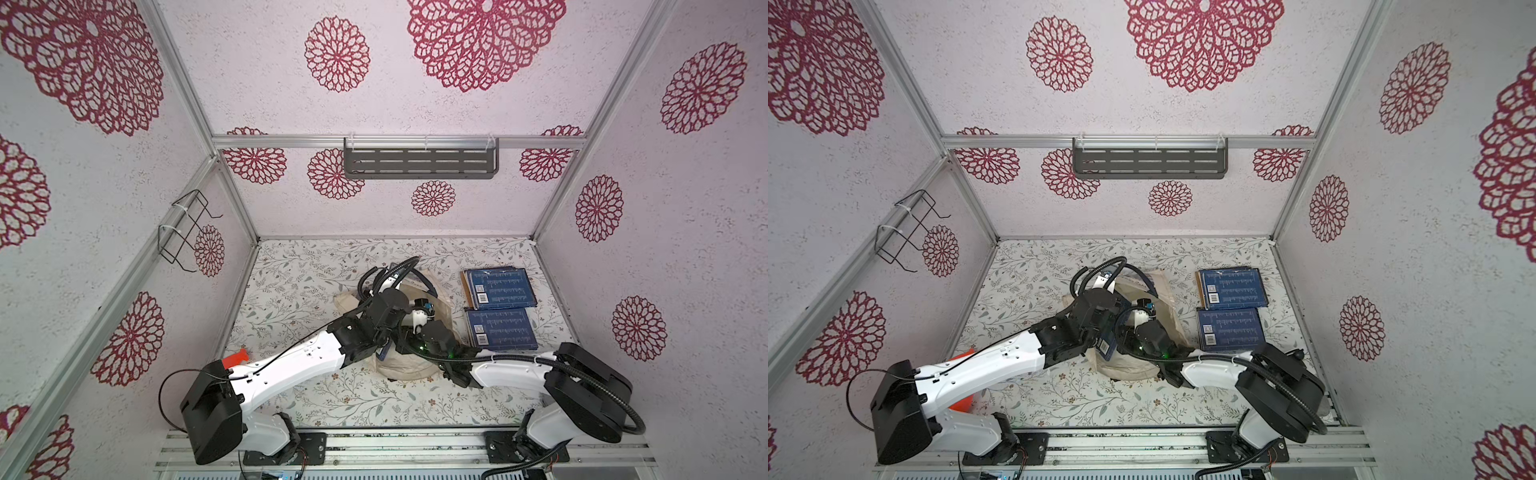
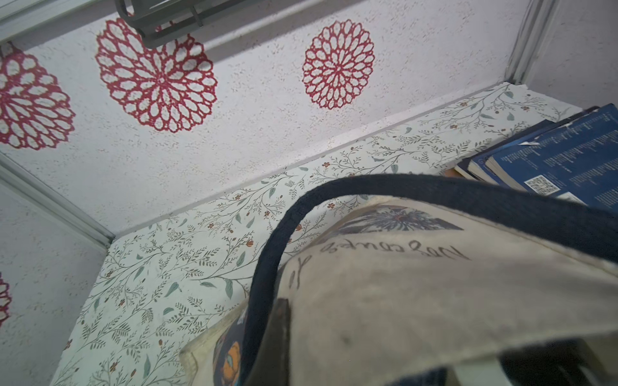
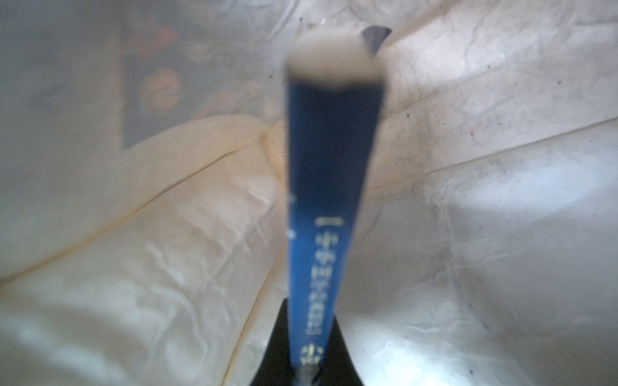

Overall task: Take out the books from the canvas bag
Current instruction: Pick up the book from the canvas bag.

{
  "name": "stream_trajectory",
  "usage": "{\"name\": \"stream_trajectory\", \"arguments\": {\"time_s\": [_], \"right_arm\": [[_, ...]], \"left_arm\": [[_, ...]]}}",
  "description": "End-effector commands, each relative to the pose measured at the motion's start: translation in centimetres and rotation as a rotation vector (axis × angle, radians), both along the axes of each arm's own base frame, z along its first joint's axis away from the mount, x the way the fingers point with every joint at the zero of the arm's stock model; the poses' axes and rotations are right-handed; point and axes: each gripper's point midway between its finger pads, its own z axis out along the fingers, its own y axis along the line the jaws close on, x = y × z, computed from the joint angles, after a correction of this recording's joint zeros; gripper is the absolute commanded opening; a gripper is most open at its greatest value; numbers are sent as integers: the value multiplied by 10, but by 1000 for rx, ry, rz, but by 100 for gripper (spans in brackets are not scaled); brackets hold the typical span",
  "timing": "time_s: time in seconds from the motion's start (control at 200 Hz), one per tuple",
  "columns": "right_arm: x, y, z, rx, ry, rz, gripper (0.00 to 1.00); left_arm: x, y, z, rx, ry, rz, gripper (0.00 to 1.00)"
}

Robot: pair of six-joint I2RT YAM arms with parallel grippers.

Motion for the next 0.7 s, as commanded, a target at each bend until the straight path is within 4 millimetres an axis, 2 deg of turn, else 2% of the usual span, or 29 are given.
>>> {"name": "stream_trajectory", "arguments": {"time_s": [0.0, 0.235, 0.355, 0.565, 0.695], "right_arm": [[-8, 0, 39, 65, -99, 51, 0], [-21, -23, 62, 53, -184, 59, 0], [-26, -41, 77, 45, -228, 33, 0], [-31, -82, 120, 52, -328, -55, 0], [-27, -112, 136, 30, -361, -153, 0]], "left_arm": [[8, 17, -10, 2, 44, 79, 0], [16, 29, -15, -3, 75, 124, 0], [20, 37, -17, -13, 87, 156, 0], [27, 48, -24, -26, 110, 197, 0], [29, 50, -26, -43, 119, 201, 0]]}}
